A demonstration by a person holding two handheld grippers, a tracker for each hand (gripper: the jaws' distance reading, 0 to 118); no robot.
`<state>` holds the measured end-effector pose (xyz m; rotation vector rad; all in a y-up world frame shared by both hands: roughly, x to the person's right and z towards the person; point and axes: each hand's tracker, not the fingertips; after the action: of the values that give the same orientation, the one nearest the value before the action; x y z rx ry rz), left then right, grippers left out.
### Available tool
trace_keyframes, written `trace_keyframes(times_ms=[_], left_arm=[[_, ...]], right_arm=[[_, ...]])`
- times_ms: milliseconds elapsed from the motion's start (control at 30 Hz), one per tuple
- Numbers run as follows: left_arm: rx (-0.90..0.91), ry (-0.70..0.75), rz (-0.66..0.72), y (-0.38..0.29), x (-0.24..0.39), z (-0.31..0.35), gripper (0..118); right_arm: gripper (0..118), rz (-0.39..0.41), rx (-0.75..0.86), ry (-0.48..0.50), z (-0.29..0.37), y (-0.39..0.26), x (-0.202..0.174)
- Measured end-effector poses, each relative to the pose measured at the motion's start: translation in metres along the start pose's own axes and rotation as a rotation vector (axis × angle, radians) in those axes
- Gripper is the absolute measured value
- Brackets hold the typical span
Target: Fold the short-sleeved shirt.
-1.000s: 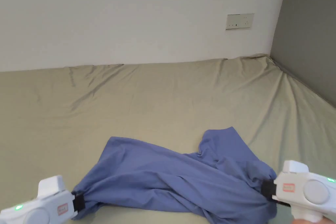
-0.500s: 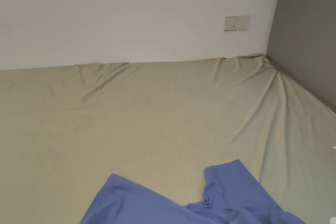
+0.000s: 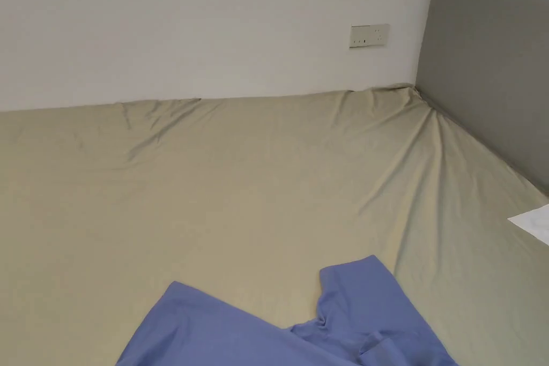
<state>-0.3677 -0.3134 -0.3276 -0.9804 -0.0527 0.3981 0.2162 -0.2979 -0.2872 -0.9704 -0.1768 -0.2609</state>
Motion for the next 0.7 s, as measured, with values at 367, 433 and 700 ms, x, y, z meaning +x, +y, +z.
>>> trace_keyframes(times_ms=[367,433,700], left_arm=[[0.49,-0.262,-0.001,0.018,0.036,0.147,0],[0.486,-0.203,-0.032,0.019,0.044,0.143,0],[0.372,-0.203,-0.142,0.057,0.055,0.091,0]], right_arm=[[18,-0.082,0.521,0.099,0.153,0.015,-0.005],[1,-0.096,0.513,0.053,0.15,0.013,-0.007],[0,-0.166,0.481,0.074,0.137,0.008,-0.013]])
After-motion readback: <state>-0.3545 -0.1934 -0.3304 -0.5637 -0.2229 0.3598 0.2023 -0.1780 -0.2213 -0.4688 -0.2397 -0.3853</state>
